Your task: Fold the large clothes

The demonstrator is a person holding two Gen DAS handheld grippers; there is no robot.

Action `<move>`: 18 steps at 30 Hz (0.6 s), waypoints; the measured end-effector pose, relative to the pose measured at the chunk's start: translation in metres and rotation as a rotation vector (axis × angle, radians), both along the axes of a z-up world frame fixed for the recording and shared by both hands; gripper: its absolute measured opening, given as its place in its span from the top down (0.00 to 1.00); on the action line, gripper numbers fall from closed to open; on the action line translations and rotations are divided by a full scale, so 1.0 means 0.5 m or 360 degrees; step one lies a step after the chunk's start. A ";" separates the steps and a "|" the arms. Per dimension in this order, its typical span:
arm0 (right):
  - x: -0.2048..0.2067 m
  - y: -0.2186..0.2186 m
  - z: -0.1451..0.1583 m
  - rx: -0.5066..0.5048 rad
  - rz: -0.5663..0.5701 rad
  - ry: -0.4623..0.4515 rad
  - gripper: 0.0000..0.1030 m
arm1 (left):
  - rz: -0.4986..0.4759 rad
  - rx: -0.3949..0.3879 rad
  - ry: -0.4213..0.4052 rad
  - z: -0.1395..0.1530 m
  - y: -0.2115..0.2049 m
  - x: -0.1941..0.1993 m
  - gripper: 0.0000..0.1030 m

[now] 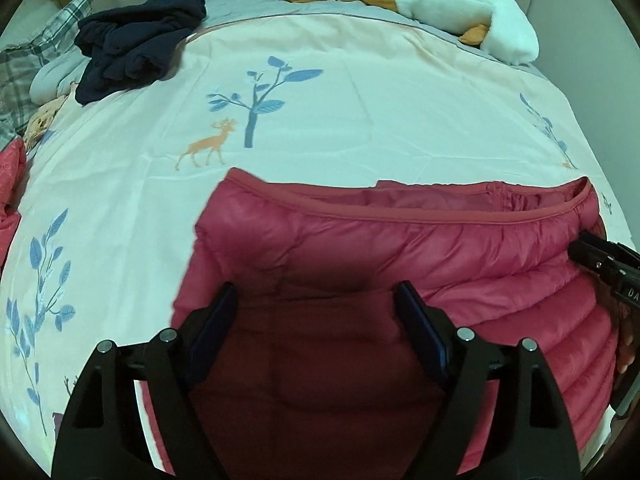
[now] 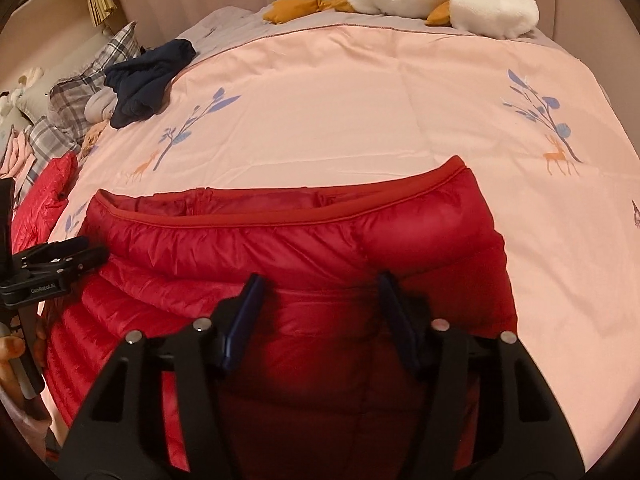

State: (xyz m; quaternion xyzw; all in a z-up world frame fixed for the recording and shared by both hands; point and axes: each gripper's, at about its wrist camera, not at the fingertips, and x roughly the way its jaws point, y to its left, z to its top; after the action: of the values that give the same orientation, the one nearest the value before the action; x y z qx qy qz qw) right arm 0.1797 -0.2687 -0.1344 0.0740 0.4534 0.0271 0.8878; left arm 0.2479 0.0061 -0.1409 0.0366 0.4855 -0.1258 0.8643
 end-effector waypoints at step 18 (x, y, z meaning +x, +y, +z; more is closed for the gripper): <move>-0.105 -0.090 0.063 -0.0176 -0.0266 -0.0151 0.25 | 0.0167 -0.0049 -0.0078 0.040 0.131 -0.077 0.20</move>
State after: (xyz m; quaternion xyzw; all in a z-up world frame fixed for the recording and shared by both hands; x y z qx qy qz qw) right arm 0.1273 -0.3139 -0.1029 0.0611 0.4038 -0.0687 0.9102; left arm 0.2095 0.0718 -0.1210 0.0009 0.4636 -0.0868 0.8818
